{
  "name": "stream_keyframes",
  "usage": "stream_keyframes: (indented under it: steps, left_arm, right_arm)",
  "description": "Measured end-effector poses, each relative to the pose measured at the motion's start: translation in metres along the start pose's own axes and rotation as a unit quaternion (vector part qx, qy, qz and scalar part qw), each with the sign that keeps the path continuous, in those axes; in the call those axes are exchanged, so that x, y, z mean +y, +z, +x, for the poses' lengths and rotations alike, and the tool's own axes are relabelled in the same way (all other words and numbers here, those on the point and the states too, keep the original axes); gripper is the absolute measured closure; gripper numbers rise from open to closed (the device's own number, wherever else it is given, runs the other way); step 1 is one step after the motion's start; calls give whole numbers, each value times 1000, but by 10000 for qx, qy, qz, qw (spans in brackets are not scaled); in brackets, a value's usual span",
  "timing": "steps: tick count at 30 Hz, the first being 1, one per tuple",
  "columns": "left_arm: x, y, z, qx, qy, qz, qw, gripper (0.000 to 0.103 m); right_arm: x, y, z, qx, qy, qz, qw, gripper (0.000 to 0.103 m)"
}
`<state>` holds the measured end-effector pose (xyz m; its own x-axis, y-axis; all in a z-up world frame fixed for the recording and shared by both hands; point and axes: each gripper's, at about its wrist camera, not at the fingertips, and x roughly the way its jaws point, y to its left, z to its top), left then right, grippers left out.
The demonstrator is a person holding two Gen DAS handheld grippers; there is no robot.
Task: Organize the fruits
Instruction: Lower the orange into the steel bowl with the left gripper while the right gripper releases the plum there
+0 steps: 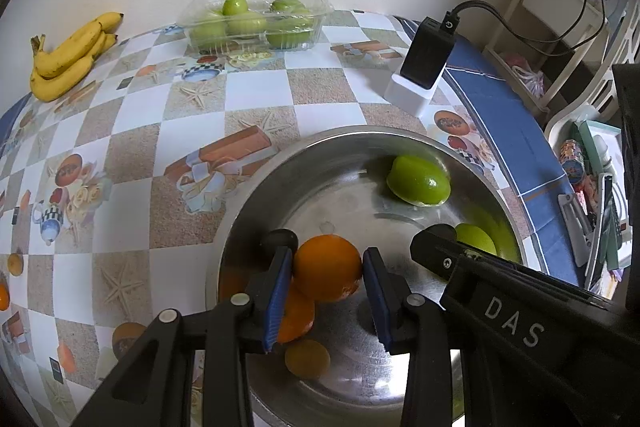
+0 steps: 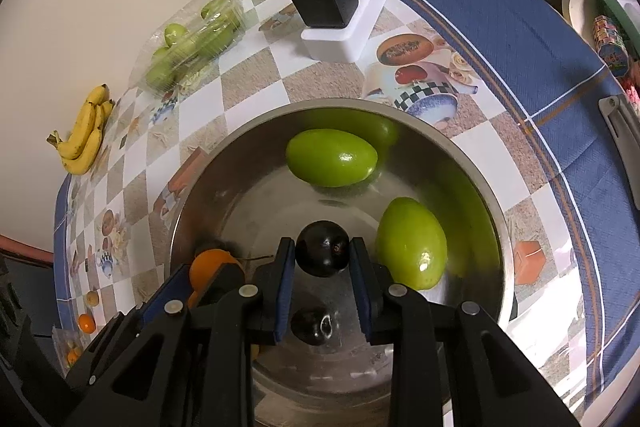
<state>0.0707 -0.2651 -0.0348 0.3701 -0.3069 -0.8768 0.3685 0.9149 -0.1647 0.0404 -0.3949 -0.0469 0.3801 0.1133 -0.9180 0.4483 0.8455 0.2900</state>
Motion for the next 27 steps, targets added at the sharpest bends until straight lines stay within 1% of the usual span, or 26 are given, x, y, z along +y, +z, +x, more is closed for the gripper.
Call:
stream_keyframes:
  steps: [7,17,19,27]
  left_arm:
    - [0,1,0,13,3,-38,10000,62]
    - [3,4,-11,-124,-61,-101,9999,53]
    - [3,5,-13,-137,-68,-119,9998,53]
    - [9,7,-19,-106,153,-194,9996,53]
  right_arm:
    - [1,0,0,4,-24,5,10000,74]
    - [3,2,-13,-180,-37,-16,9998,72]
    - [3,3,-16,-221,-13,-11,9998,71]
    - [4,5,-22,-316,42,-5,9995,71]
